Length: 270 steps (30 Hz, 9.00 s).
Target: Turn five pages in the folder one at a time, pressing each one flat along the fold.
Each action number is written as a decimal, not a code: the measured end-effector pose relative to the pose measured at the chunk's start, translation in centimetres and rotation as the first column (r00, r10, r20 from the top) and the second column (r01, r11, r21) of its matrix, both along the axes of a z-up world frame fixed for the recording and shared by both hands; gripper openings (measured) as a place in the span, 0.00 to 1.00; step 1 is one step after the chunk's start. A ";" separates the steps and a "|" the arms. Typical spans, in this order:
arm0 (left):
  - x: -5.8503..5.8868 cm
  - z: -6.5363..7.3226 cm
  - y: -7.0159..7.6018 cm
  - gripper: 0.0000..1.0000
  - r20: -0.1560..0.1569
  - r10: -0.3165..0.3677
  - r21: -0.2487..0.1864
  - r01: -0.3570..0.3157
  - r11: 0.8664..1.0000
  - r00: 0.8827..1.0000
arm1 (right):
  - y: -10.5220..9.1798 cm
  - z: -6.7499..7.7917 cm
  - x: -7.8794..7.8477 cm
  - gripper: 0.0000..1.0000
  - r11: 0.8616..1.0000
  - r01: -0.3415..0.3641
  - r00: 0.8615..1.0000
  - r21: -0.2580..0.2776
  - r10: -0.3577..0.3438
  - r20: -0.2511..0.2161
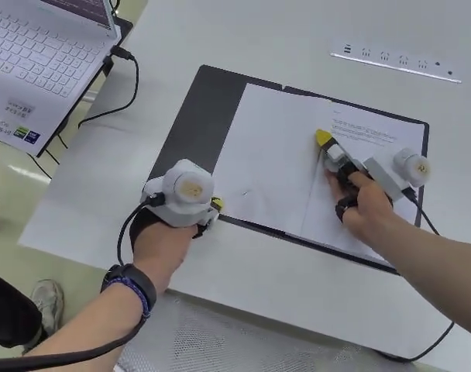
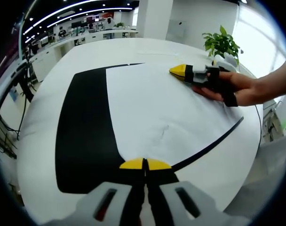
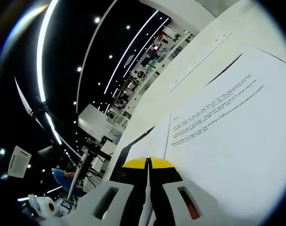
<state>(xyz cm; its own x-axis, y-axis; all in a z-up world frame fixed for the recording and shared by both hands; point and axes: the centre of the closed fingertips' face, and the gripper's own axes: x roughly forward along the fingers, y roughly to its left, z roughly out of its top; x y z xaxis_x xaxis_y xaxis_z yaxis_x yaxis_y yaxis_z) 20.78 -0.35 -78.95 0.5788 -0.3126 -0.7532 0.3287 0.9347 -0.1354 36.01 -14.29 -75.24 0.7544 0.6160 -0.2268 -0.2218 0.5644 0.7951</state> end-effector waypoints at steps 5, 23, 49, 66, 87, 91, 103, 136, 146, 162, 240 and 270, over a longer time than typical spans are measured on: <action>0.0 0.0 0.0 0.00 0.004 0.008 -0.006 -0.008 1.000 1.000 | 0.2 0.2 -1.8 0.00 1.000 -0.007 1.000 0.015 0.007 -0.001; -0.1 0.0 -0.1 0.00 0.013 0.003 -0.022 -0.003 1.000 1.000 | -0.2 -1.0 -5.9 0.00 0.998 -0.058 0.998 0.039 0.058 -0.017; -0.2 0.0 -0.1 0.00 0.047 -0.004 -0.035 0.006 0.999 0.999 | 0.2 -2.1 -12.3 0.00 0.988 -0.151 0.988 0.000 0.151 -0.018; -0.2 0.0 -0.1 0.00 0.055 -0.015 -0.037 0.017 0.999 0.998 | 0.2 -2.4 -14.1 0.00 0.992 -0.126 0.990 0.013 0.127 -0.055; -0.3 -0.2 0.0 0.00 0.040 -0.013 -0.038 0.015 0.999 0.999 | 0.3 -2.6 -15.3 0.00 0.989 -0.149 0.983 0.000 0.148 -0.108; -0.3 -0.2 -0.1 0.00 0.033 -0.007 -0.046 0.009 0.999 0.999 | 0.4 -2.5 -15.3 0.00 0.988 -0.153 0.981 -0.002 0.151 -0.124; -0.6 0.2 -0.7 0.07 -0.002 -0.010 -0.089 0.010 0.996 1.000 | 0.0 -2.0 -16.3 0.00 0.988 -0.155 0.979 -0.004 0.153 -0.132; -0.6 7.2 -1.5 0.36 0.124 -0.127 -0.043 0.134 0.990 0.984 | -7.5 2.8 -16.1 0.38 0.915 -0.203 0.972 -0.349 0.232 0.042; -1.3 8.7 -0.6 0.43 0.157 -0.130 -0.019 0.134 0.991 0.979 | -10.6 3.9 -16.3 0.43 0.904 -0.162 0.977 -0.396 0.202 0.062; -1.3 12.9 0.6 0.57 0.279 -0.113 -0.044 0.131 0.990 0.954 | -15.9 7.4 -16.4 0.49 0.887 -0.053 0.983 -0.459 0.128 0.134; -1.7 11.9 -11.9 0.65 0.193 -0.349 -0.117 0.375 0.919 0.917 | -20.3 5.9 -21.5 0.76 0.903 -0.060 0.992 -0.426 0.102 0.077; -0.7 10.0 -19.9 0.62 0.152 -0.497 -0.104 0.514 0.851 0.854 | -21.5 4.7 -21.9 0.76 0.894 -0.084 0.992 -0.439 0.116 0.046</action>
